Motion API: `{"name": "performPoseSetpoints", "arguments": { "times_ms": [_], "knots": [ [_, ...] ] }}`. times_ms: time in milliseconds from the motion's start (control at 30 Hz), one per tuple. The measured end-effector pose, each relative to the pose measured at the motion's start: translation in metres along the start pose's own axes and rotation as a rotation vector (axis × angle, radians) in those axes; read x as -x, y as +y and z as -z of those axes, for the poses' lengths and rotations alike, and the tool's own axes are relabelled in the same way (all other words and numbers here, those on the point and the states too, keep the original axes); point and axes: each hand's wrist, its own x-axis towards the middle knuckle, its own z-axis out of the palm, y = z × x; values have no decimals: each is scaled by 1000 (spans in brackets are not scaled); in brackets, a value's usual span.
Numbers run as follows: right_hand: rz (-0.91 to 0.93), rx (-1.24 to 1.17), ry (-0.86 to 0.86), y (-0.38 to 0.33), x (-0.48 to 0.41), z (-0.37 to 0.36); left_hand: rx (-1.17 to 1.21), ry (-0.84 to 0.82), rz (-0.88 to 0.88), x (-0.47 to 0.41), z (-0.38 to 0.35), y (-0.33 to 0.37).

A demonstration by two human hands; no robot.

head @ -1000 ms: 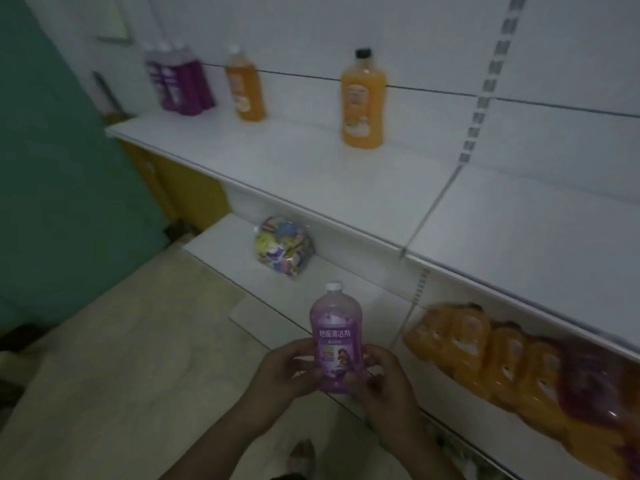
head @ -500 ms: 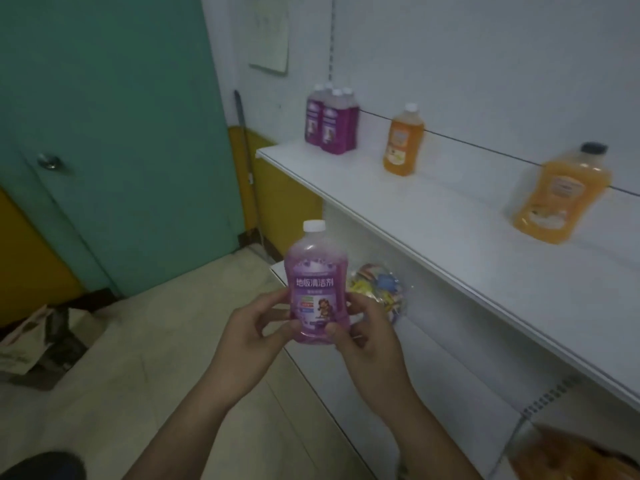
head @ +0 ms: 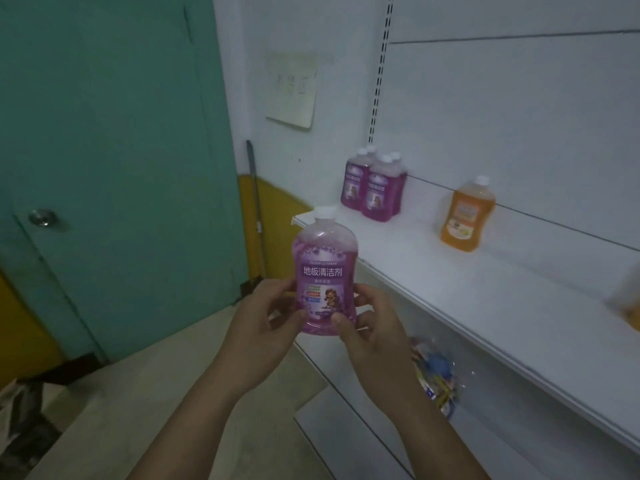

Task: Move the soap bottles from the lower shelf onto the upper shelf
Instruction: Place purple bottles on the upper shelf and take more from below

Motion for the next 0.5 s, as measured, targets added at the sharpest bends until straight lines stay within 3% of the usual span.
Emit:
{"name": "performPoseSetpoints", "arguments": {
  "times_ms": [267,500],
  "knots": [
    [23,140,78,23,-108,6,35,-66,-84,-115,-25,-16],
    [-44,317,143,46,-193,51,-112,-169,-68,-217,-81,-27]
  ]
}}
